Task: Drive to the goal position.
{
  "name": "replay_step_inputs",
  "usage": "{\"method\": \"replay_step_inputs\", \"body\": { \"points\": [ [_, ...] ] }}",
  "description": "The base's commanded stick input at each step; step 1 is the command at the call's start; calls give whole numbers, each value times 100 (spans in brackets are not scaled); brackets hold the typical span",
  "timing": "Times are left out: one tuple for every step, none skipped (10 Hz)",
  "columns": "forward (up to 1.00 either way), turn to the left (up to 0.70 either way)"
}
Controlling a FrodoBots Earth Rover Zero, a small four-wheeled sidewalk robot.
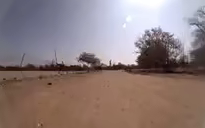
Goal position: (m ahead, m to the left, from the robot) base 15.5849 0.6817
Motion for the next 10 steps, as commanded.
{"method": "replay_step_inputs", "body": {
  "points": [
    [100, 0],
    [100, 0],
    [100, 0],
    [100, 0],
    [100, 0],
    [100, 0],
    [100, 0],
    [100, 0],
    [100, 0],
    [100, 0]
  ]
}}
